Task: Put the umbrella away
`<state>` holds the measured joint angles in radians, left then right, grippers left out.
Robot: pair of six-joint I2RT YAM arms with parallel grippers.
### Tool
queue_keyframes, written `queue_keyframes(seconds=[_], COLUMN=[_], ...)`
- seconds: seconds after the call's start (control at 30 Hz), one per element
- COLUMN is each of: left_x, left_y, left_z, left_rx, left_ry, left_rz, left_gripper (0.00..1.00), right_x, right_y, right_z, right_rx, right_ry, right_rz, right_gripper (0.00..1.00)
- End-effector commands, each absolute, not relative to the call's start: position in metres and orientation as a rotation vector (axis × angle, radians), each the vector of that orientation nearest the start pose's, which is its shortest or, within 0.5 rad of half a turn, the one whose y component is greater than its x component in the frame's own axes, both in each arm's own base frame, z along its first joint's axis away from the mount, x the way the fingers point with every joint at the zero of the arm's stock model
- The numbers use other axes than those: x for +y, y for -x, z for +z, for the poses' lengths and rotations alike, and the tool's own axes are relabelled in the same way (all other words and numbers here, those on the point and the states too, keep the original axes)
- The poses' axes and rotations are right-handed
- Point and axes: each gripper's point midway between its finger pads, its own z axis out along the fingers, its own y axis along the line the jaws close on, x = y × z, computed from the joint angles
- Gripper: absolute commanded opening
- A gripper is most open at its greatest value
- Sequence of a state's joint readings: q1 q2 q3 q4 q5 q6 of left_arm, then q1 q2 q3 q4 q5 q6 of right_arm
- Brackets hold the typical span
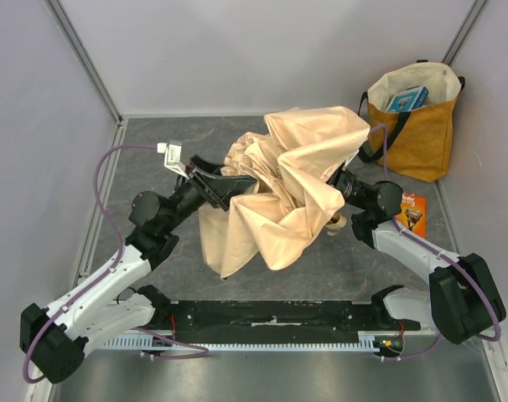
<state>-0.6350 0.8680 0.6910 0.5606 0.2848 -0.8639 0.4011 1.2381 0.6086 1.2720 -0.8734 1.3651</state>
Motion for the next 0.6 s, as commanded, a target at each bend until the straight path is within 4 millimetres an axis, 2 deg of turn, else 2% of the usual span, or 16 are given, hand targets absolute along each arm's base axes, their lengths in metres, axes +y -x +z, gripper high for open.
queue_keyframes(seconds=[0.0,0.23,0.37,0.47,0.57], left_x=[-0.260,-0.268,-0.276,-0.276,-0.279], left_y=[-0.177,-0.179,-0.183,-0.184,-0.183], left_z=[0.458,0.472,0.478,0.484,0.488], left_rx=[1.039,0.970,0.966,0.947,0.931], left_ry=[-0.308,-0.359,-0.381,-0.382,-0.417], left_rz=[-1.627,-1.641,-1.664,-1.661,-1.651], left_gripper=[0.99,0.98,0.94,0.79,0.52], right_x=[0.241,0.252,0.257,0.258,0.262], right_y=[-0.155,-0.149,-0.144,-0.142,-0.148], right_z=[0.420,0.411,0.405,0.401,0.398], right_rx=[0.843,0.865,0.879,0.892,0.925], right_ry=[0.664,0.702,0.728,0.741,0.726], right_rz=[1.812,1.849,1.859,1.862,1.844], right_gripper=[0.00,0.00,0.00,0.00,0.00])
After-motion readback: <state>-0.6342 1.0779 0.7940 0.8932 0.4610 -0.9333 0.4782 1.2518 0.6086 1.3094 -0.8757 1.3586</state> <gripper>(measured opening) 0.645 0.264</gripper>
